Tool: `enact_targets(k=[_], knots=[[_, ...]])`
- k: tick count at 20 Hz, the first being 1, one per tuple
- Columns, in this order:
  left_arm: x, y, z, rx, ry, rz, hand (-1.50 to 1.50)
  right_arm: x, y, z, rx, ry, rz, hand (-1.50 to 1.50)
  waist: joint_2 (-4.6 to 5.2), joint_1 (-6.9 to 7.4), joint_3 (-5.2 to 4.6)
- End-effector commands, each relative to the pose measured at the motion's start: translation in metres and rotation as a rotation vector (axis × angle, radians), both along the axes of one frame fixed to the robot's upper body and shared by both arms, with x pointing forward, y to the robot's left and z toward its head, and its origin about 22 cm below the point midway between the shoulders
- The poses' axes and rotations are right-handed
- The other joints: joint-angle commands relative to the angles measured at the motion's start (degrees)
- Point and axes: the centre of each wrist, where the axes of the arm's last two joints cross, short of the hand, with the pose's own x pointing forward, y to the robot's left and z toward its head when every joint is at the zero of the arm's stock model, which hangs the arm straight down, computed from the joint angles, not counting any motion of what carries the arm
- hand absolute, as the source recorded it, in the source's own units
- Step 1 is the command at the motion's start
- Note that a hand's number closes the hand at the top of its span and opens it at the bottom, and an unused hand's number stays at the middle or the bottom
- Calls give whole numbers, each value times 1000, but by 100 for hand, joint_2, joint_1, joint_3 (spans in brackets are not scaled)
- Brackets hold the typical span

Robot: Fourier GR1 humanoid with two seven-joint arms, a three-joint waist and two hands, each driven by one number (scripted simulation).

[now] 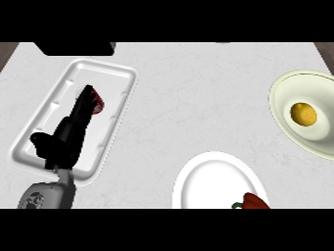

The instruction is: Pick the lemon from the plate and place it in the bowl

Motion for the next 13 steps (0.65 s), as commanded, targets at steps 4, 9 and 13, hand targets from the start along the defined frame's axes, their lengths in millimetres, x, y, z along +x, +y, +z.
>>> enact_targets(k=[4, 9, 13], knots=[[-18, 0, 2, 5, 6, -16, 0, -35, -35, -7, 104, 0, 97, -150, -2, 35, 3], [7, -12, -2, 5, -14, 6, 0, -57, -55, -5, 104, -4, 133, -150, 21, 28, 8], [6, -7, -8, 13, 3, -8, 0, -82, -74, 2, 79, 19, 115, -150, 23, 20, 10]])
